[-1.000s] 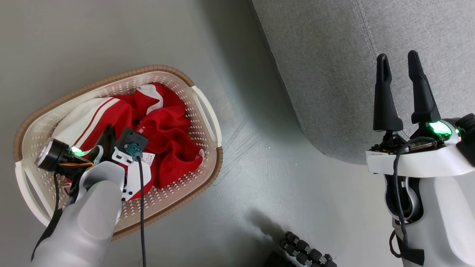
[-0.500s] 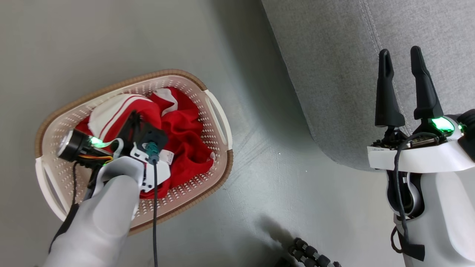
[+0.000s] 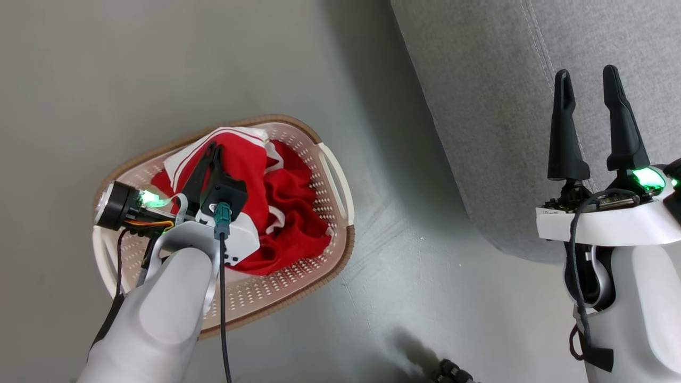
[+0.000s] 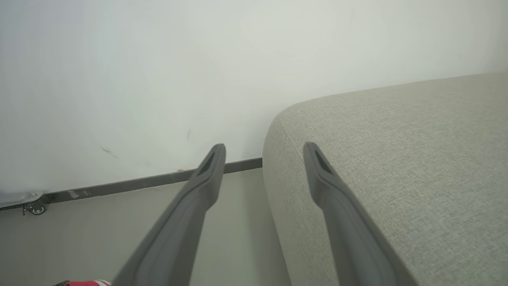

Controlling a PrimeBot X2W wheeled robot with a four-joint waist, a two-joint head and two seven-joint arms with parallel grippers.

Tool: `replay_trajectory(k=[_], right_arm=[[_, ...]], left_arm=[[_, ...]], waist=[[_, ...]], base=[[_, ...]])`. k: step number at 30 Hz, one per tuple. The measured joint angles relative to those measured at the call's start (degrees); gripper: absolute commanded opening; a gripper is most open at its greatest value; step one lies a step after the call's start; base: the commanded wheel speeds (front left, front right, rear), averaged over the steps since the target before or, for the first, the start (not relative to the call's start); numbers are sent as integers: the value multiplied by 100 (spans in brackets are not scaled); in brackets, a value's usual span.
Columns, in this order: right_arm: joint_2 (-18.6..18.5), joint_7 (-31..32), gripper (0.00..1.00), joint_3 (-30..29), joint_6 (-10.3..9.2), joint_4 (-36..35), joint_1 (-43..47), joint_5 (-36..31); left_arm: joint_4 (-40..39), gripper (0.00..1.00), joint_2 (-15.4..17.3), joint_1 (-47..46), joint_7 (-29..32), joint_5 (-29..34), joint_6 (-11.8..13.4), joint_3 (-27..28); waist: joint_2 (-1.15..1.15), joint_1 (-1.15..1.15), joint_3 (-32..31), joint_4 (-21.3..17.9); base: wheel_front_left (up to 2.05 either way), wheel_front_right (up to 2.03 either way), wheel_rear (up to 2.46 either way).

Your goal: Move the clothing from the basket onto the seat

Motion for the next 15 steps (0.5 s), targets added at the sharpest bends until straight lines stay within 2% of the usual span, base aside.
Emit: replay_trajectory(k=[15], right_arm=[[-7, 0, 100, -137, 0, 64, 0, -609]], left_arm=[[-1165, 0, -137, 400, -67, -385, 120, 167]], waist=[[0, 0, -602, 416]], base=[[0, 0, 0]])
